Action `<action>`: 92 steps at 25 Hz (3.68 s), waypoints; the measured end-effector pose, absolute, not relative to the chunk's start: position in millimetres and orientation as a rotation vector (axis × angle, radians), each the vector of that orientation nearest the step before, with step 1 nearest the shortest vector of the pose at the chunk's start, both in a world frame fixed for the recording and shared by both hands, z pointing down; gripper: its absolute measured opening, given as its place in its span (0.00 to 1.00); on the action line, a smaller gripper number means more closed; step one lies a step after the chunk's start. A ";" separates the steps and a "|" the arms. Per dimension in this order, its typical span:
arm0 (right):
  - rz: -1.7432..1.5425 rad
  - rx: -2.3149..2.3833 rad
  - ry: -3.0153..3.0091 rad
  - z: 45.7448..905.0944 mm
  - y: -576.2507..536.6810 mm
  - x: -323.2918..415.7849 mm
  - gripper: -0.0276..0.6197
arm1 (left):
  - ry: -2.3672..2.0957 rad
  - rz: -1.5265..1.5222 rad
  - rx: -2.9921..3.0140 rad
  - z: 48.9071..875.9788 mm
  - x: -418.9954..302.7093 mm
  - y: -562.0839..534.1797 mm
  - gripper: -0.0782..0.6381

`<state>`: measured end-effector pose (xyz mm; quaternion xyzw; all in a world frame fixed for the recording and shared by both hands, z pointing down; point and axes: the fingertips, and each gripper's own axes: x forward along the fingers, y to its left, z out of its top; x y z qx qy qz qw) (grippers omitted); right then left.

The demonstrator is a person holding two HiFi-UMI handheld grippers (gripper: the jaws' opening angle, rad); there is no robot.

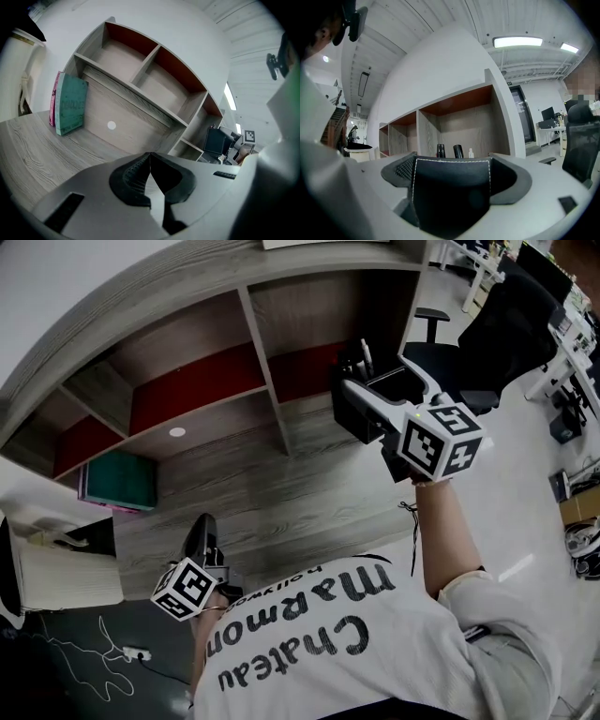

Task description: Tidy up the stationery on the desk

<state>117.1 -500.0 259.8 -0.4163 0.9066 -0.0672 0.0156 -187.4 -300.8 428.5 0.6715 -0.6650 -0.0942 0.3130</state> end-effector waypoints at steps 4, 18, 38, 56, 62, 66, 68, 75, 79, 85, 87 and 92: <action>-0.172 -1.248 2.807 246.7 -505.6 111.6 0.76 | -1.777 -0.260 1.737 431.9 -191.1 -296.7 0.13; -0.114 -1.132 2.788 225.9 -537.7 92.6 0.76 | -1.817 -0.260 1.680 437.1 -180.2 -302.1 0.13; -0.138 -1.014 2.785 240.0 -577.4 86.9 0.76 | -1.821 -0.214 1.604 461.6 -147.7 -323.2 0.13; -0.175 -0.984 2.787 250.7 -584.9 79.9 0.76 | -1.818 -0.175 1.581 469.7 -138.8 -321.0 0.13; -0.077 -0.985 2.817 254.9 -579.9 70.6 0.76 | -1.808 -0.180 1.568 475.2 -139.4 -318.6 0.13; -0.025 -0.988 2.844 258.3 -577.4 62.7 0.77 | -1.800 -0.180 1.569 477.9 -140.2 -319.4 0.13; -0.005 -0.994 2.855 260.1 -576.0 60.5 0.77 | -1.791 -0.178 1.572 479.4 -139.4 -319.8 0.13; 0.041 -0.988 2.890 267.5 -569.7 50.4 0.77 | -1.769 -0.194 1.562 483.8 -141.4 -318.2 0.13; 0.035 -0.999 2.893 270.9 -568.8 51.0 0.76 | -1.756 -0.187 1.561 485.6 -142.4 -318.2 0.13; 0.034 -1.010 2.891 271.2 -568.5 50.5 0.76 | -1.744 -0.178 1.562 486.5 -144.0 -316.7 0.13; 0.033 -1.011 2.889 271.3 -568.4 50.1 0.76 | -1.743 -0.178 1.560 486.1 -145.9 -316.1 0.13; 0.039 -1.013 2.886 272.4 -570.6 48.7 0.76 | -1.746 -0.174 1.561 485.3 -150.3 -318.7 0.13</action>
